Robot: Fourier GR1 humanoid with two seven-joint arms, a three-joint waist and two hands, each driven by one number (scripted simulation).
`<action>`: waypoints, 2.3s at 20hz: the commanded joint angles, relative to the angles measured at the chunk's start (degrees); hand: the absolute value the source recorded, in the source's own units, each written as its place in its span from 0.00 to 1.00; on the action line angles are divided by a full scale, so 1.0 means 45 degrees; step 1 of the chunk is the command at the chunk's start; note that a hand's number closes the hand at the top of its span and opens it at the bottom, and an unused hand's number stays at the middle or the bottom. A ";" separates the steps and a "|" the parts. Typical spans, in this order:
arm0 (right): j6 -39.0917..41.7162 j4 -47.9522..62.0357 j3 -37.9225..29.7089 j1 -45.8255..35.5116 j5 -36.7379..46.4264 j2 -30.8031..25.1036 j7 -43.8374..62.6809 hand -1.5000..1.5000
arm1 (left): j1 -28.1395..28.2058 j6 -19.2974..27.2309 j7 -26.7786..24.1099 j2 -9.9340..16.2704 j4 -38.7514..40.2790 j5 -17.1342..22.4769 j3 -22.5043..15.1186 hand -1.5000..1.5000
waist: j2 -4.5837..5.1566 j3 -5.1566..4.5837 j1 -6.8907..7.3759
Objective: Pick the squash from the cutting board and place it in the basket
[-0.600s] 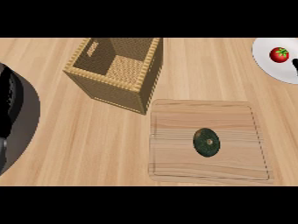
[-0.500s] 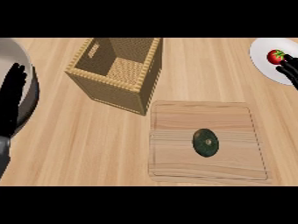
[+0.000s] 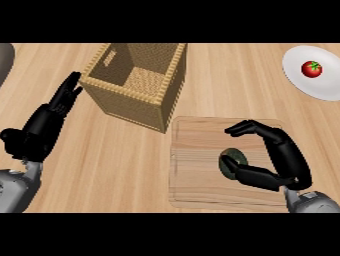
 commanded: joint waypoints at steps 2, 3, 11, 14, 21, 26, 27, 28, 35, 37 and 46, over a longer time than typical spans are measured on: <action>-0.3877 0.0156 0.2589 0.0870 0.4170 0.2223 0.0542 0.00 | -0.0147 -0.0732 -0.0140 -0.0035 0.0095 0.0200 -0.0060 0.50 | -0.0086 -0.0046 -0.0226; -0.4522 0.0438 0.2624 0.0467 0.4803 0.2494 0.1508 0.00 | 0.0175 -0.1100 -0.0651 0.0208 0.0001 0.0351 0.0155 0.50 | -0.0086 -0.0056 -0.0100; -0.4558 -0.2023 0.1410 -0.0228 0.9959 -0.0122 0.8057 0.00 | 0.0845 -0.0765 -0.0770 0.0065 0.0039 0.0092 0.0140 0.50 | -0.0307 -0.0145 -0.0625; -0.2230 -0.2768 0.1542 -0.0349 1.1097 -0.1394 1.0043 0.00 | 0.0504 -0.0811 -0.0634 0.0172 0.0245 0.0123 0.0351 0.50 | -0.0306 -0.0170 -0.0840; 0.4096 -0.6302 0.2354 -0.0376 0.9170 -0.2416 1.4367 0.00 | 0.0949 -0.1011 -0.0792 0.0068 -0.0034 0.0128 0.0225 0.50 | -0.0219 -0.0102 -0.0504; 0.7167 -0.9657 0.1152 -0.0229 0.6313 -0.2950 1.7180 0.00 | 0.0684 -0.1140 -0.0291 0.0002 -0.0371 0.0187 0.0337 0.50 | -0.0133 -0.0051 -0.0424; 0.7438 -0.9963 0.1044 -0.0426 0.6030 -0.2543 1.8149 0.00 | 0.0852 -0.0890 -0.0425 -0.0285 -0.0573 -0.0204 0.0086 0.50 | -0.0111 -0.0046 -0.0299; 0.7693 -0.9981 0.1181 -0.0895 0.5827 -0.2061 1.8888 0.00 | 0.1024 -0.1184 -0.1176 -0.0321 -0.0064 -0.0365 0.0193 0.50 | -0.0078 -0.0048 -0.0218; 0.7923 -1.1253 -0.0034 -0.0051 0.5064 -0.2581 1.8979 0.00 | 0.0119 -0.1447 0.0250 -0.0702 -0.0311 -0.0423 0.0798 0.50 | -0.0079 -0.0028 -0.0220; 0.7433 -0.9490 -0.0978 0.0535 0.5804 -0.2545 1.6479 0.00 | 0.1007 -0.1683 -0.0840 -0.1232 -0.0003 -0.1071 0.0688 0.50 | -0.0058 -0.0020 -0.0167; 0.5162 -0.7389 0.0242 0.0930 0.8359 -0.0710 1.4209 0.00 | 0.0441 -0.2160 0.0405 -0.1368 -0.0730 -0.1168 0.1506 0.50 | -0.0058 -0.0016 -0.0124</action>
